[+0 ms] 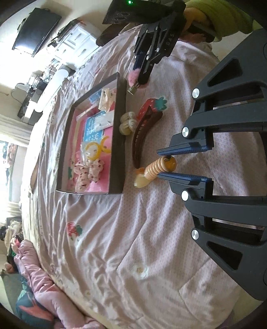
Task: Organize jewelry
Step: 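Grasp the pink pompom with the right tool while the left tool grasps the orange coiled hair tie, then carry the pompom and coiled hair tie into the tray and open both tools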
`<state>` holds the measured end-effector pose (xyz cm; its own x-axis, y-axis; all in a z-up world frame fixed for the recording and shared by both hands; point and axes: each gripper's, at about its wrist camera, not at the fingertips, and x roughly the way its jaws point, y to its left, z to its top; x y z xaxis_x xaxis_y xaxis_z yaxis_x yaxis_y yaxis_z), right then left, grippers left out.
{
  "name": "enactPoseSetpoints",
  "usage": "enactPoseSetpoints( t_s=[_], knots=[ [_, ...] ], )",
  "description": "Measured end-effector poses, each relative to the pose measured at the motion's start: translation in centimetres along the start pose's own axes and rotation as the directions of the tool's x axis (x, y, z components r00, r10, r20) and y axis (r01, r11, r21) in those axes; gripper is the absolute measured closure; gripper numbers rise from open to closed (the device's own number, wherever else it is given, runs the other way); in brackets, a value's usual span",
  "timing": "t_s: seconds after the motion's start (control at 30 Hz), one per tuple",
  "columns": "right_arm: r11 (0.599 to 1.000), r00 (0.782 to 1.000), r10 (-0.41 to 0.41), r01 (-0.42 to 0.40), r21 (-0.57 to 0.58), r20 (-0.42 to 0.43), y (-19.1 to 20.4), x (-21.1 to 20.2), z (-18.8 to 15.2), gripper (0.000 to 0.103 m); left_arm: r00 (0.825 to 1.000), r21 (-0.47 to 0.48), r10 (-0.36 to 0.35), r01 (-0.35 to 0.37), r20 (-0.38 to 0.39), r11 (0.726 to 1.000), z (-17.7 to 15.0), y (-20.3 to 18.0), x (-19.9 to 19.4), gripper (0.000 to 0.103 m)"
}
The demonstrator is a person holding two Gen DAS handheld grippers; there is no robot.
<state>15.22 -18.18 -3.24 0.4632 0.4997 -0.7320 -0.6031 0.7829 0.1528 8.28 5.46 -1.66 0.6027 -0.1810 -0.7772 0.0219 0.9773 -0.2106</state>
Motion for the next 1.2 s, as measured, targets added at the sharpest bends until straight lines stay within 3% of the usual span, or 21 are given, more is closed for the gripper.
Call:
enactPoseSetpoints(
  t_s=[0.47, 0.83, 1.2],
  knots=[
    [1.0, 0.999, -0.007, 0.007, 0.0, 0.036, 0.0, -1.6, 1.9, 0.072, 0.997, 0.06, -0.017, 0.012, 0.07, 0.998, 4.8, -2.0, -1.5, 0.093],
    [0.999, 0.996, -0.043, 0.042, 0.016, 0.072, -2.4, -2.1, 4.7, 0.072, 0.994, 0.118, -0.059, 0.049, 0.086, 0.992, 10.6, -5.1, 0.8, 0.093],
    [0.994, 0.993, -0.096, 0.092, 0.053, 0.07, -6.1, -0.4, 7.1, 0.072, 0.996, 0.153, -0.064, 0.053, 0.067, 0.987, 14.3, -7.3, 5.2, 0.093]
  ],
)
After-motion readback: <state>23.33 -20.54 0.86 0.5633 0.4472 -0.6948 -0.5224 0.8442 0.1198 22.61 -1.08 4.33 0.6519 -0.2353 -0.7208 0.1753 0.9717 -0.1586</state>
